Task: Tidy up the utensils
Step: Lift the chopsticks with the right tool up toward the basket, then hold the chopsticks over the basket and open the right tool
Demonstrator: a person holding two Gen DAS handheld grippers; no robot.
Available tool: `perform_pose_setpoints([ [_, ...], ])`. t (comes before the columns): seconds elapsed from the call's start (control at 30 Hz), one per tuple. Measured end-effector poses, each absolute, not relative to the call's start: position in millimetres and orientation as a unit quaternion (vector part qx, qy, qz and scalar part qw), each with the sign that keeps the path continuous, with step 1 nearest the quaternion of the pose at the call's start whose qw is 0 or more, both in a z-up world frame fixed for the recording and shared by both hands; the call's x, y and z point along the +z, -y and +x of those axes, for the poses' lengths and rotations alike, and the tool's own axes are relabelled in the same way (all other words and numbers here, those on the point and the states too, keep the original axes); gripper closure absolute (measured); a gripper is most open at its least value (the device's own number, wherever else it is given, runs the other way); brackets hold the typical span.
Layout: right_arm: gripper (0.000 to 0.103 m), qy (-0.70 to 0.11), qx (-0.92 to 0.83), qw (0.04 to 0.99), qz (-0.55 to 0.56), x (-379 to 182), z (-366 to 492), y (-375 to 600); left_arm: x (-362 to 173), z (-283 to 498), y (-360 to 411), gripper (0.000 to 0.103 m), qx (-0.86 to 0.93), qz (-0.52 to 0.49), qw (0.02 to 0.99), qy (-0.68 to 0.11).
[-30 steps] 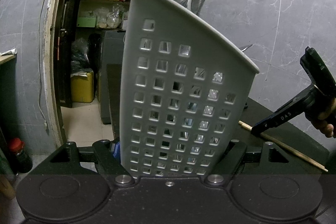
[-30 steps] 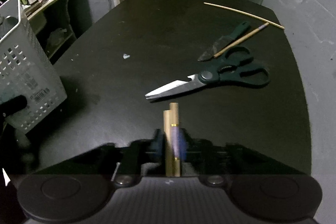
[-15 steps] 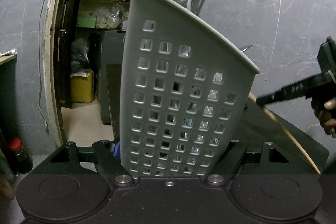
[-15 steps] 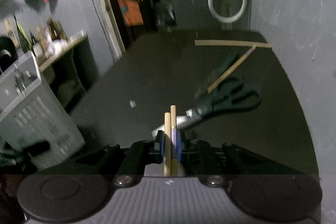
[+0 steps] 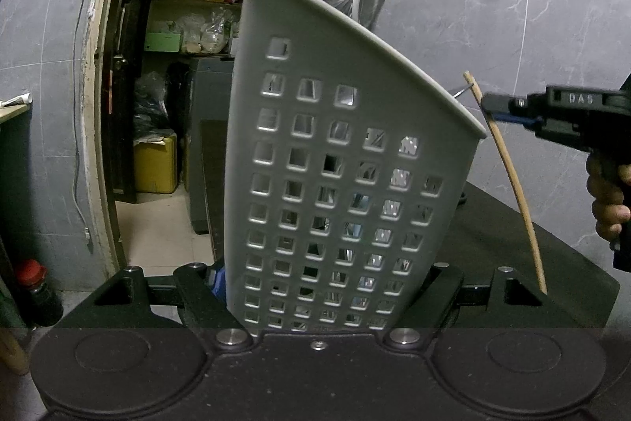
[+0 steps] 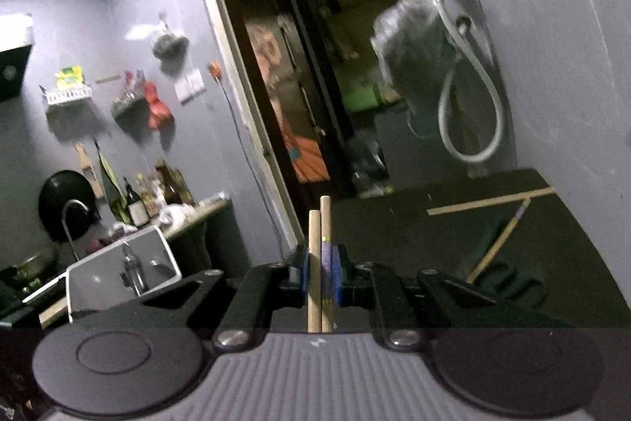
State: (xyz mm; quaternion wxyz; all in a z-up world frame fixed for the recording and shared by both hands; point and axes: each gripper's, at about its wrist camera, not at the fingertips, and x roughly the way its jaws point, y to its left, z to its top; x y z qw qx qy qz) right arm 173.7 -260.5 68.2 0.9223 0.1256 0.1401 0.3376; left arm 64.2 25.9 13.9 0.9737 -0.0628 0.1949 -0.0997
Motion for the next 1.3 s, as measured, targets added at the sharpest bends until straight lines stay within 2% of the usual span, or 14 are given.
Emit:
perform_pose_setpoints([
  [0.5,0.089,-0.038,0.387,0.91,0.14,110,168,238,14,64,-26,0.024,-0.1,-0.063,0.974,-0.195],
  [0.9,0.089,0.011,0.414,0.906,0.082,203,149,201,14,63,-26,0.024,-0.101,-0.063,0.974,-0.195],
  [1.3,0.089,0.052,0.474,0.878,0.043,247,120,150,14,63,-27,0.024,-0.102,-0.062,0.973,-0.195],
])
